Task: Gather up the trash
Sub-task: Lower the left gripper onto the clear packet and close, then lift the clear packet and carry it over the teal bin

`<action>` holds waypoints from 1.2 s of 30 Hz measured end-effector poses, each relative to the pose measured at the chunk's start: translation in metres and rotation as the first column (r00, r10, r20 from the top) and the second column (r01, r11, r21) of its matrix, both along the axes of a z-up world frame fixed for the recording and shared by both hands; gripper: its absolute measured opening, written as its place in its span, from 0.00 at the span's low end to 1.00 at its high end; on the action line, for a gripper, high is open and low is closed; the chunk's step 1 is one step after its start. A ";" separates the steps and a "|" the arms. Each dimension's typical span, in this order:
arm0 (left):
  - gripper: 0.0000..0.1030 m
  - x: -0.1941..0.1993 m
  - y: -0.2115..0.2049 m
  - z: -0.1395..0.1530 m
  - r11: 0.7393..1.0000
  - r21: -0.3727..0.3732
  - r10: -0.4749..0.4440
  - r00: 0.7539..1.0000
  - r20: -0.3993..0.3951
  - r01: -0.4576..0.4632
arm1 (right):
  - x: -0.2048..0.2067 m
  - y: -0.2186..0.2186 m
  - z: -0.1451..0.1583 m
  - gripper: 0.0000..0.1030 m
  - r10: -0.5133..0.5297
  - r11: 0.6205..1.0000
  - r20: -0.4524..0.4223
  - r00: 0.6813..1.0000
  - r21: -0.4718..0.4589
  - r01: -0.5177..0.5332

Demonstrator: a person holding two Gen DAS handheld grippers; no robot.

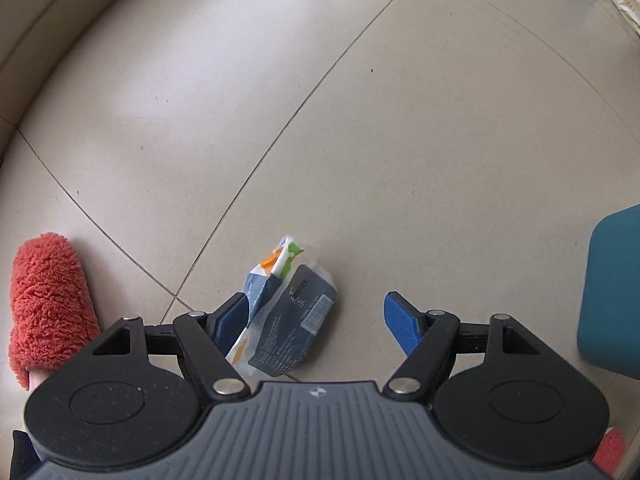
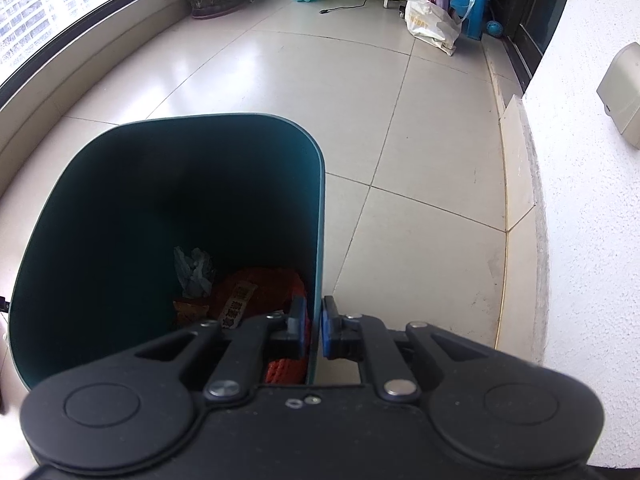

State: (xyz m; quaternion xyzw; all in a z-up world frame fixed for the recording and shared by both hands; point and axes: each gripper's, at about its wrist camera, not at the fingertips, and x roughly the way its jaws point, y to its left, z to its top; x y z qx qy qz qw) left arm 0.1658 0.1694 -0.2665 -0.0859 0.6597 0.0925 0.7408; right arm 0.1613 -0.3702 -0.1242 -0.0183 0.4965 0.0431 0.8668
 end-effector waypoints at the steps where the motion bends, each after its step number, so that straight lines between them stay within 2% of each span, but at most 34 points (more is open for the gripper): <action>1: 0.72 -0.003 0.001 -0.008 1.000 0.009 -0.020 1.000 -0.015 0.021 | 0.000 0.001 -0.001 0.08 0.004 1.000 -0.001 1.000 -0.008 -0.004; 4: 0.72 -0.005 0.001 -0.030 0.995 0.044 -0.082 0.995 -0.063 0.085 | 0.002 0.004 -0.002 0.08 0.008 1.000 -0.007 1.000 -0.018 -0.008; 7: 0.72 -0.010 0.001 -0.049 0.993 0.055 -0.100 0.990 -0.096 0.106 | 0.003 0.005 -0.004 0.08 0.009 1.000 -0.015 1.000 -0.027 -0.009; 12: 0.72 -0.011 0.002 -0.070 0.993 0.056 -0.098 0.989 -0.114 0.105 | 0.004 0.009 -0.008 0.08 0.018 0.998 -0.031 0.999 -0.052 -0.020; 16: 0.70 -0.012 -0.001 -0.077 0.993 0.050 -0.102 0.990 -0.099 0.107 | 0.006 0.010 -0.009 0.08 0.016 0.998 -0.035 0.999 -0.053 -0.017; 18: 0.57 -0.012 -0.002 -0.077 0.994 0.040 -0.093 0.991 -0.094 0.097 | 0.006 0.010 -0.009 0.08 0.016 0.998 -0.036 0.999 -0.055 -0.018; 21: 0.47 -0.011 -0.005 -0.074 0.996 0.031 -0.085 0.992 -0.089 0.088 | 0.006 0.010 -0.009 0.08 0.015 0.998 -0.036 0.999 -0.054 -0.017; 22: 0.39 -0.011 -0.008 -0.073 0.995 0.040 -0.088 0.992 -0.086 0.092 | 0.006 0.011 -0.010 0.08 0.015 0.998 -0.036 0.999 -0.054 -0.017; 24: 0.30 -0.011 -0.012 -0.070 0.995 0.043 -0.089 0.993 -0.083 0.093 | 0.006 0.011 -0.009 0.08 0.016 0.998 -0.035 0.999 -0.055 -0.018; 27: 0.24 -0.008 -0.021 -0.066 0.993 0.059 -0.099 0.993 -0.065 0.102 | 0.006 0.011 -0.010 0.08 0.015 0.998 -0.035 0.999 -0.054 -0.017; 30: 0.23 -0.006 -0.030 -0.053 0.992 0.071 -0.101 0.994 -0.044 0.104 | 0.006 0.011 -0.009 0.08 0.014 0.998 -0.035 0.999 -0.054 -0.016; 36: 0.22 -0.002 -0.049 -0.010 0.995 0.037 -0.095 0.995 0.018 0.094 | 0.006 0.008 -0.010 0.06 0.005 0.999 -0.032 0.999 -0.044 -0.006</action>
